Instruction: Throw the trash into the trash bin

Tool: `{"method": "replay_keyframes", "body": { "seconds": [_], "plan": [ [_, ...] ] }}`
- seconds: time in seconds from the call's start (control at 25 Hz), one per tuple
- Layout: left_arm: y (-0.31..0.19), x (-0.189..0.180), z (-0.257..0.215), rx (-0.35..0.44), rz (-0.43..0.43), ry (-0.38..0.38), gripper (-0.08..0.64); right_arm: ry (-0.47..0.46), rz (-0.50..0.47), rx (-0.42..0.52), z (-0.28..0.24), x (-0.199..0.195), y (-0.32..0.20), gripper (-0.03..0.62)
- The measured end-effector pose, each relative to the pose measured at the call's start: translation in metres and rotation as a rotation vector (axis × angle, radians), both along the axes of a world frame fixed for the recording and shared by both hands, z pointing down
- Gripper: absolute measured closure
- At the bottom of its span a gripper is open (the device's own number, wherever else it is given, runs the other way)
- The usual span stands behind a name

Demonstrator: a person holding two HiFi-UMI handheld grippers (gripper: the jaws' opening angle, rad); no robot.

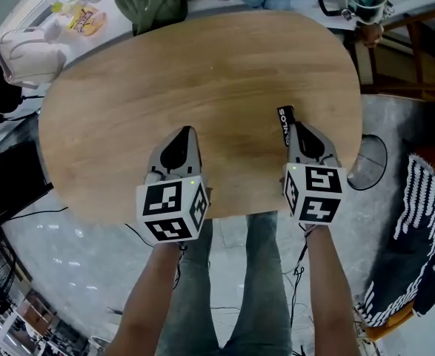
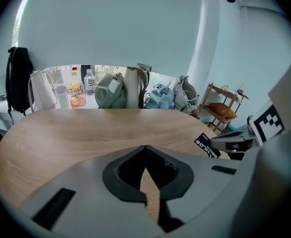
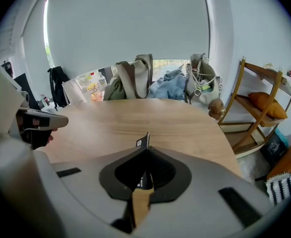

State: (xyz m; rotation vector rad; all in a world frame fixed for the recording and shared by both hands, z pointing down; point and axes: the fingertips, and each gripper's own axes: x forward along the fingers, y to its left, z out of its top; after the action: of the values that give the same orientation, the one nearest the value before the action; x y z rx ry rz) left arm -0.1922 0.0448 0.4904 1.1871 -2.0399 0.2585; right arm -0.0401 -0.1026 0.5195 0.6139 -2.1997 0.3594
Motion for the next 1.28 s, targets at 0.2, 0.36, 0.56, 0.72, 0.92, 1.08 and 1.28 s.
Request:
{"method": "replay_keyframes", "body": {
  "seconds": [0.2,0.36,0.56,0.72,0.92,1.08,1.28],
  "plan": [
    [-0.031,0.027,-0.006,0.013,0.072,-0.009,0.549,-0.014,0.088,0.01,-0.008,0.039,-0.022,0.583],
    [-0.057,0.056,-0.009,0.016,0.125,-0.011,0.549,-0.02,0.152,0.014,-0.013,0.077,-0.041,0.583],
    [-0.094,0.102,-0.016,0.027,0.203,-0.015,0.549,-0.028,0.239,0.02,-0.019,0.132,-0.069,0.583],
    [-0.12,0.138,-0.017,0.028,0.262,-0.014,0.549,-0.035,0.318,0.017,-0.021,0.178,-0.087,0.583],
    [-0.15,0.187,-0.012,0.028,0.323,-0.007,0.549,-0.024,0.384,0.02,-0.017,0.237,-0.105,0.583],
    [-0.171,0.227,-0.003,0.024,0.375,0.006,0.549,-0.018,0.451,0.015,-0.01,0.284,-0.118,0.583],
    [-0.193,0.273,0.01,0.008,0.444,0.023,0.549,-0.009,0.532,0.001,0.008,0.336,-0.129,0.583]
  ]
}}
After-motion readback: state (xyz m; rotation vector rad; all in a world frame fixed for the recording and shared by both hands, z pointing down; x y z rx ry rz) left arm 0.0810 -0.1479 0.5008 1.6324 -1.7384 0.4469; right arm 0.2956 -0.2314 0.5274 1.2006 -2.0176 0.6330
